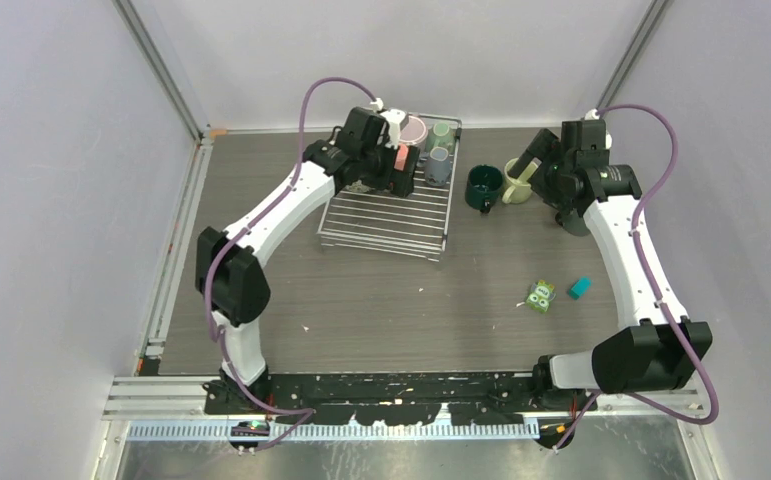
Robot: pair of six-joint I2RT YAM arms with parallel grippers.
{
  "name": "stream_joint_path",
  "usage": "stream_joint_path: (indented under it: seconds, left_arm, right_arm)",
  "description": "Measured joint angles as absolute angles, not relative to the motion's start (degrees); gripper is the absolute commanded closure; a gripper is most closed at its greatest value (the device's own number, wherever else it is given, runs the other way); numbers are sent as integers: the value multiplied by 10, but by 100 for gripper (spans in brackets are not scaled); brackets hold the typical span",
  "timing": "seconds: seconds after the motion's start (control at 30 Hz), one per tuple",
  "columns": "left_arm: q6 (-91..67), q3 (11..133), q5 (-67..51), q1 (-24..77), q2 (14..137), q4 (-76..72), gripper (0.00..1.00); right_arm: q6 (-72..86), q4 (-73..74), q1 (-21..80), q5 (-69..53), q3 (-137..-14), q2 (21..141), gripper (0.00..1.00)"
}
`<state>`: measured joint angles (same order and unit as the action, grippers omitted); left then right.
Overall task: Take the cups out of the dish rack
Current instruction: Unload the cup from the dish rack.
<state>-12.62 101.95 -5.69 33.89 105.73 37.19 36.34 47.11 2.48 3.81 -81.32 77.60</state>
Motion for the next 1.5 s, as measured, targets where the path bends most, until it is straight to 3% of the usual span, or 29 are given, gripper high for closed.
stream_joint_path:
  seconds: [0.6,1.33,1.5]
  left_arm:
    - [1,1217,-13,336,1246,375,0]
    - [-12,1187,-11,326,1285,364,1]
    - [-33,1145,-13,333,1283,339,12]
  right_arm:
    - [366,469,40,13,-794,735,0]
    - [366,465,41,11,-768,735,0]
    - [366,459,41,3,-761,735,0]
